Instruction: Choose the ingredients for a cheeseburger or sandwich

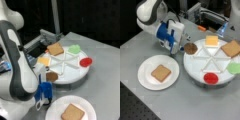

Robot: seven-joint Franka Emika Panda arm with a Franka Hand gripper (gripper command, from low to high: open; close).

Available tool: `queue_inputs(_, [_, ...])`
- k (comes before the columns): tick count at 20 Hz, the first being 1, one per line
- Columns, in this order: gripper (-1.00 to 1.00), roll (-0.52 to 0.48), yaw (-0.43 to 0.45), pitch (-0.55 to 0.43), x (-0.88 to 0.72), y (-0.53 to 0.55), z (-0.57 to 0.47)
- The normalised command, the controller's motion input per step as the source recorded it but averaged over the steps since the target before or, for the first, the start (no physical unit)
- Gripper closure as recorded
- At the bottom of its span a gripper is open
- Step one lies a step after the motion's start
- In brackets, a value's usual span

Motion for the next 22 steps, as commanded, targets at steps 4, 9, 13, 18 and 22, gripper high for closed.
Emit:
queue_inputs(4, [1.00,0.097,-0.093,-0.147,-0.04,0.13,0.07])
queue_inputs(9, [1.00,0.089,-0.105,-0.151,-0.03,0.12,0.06])
queue_inputs(13, [1.00,0.117,-0.084,-0.155,-0.03,0.13,0.15])
queue_inputs(18, [1.00,0.116,-0.072,-0.152,-0.04,0.14,0.16])
queue_inputs(22, [1.00,0.098,-0.078,-0.139,-0.04,0.12,0.10])
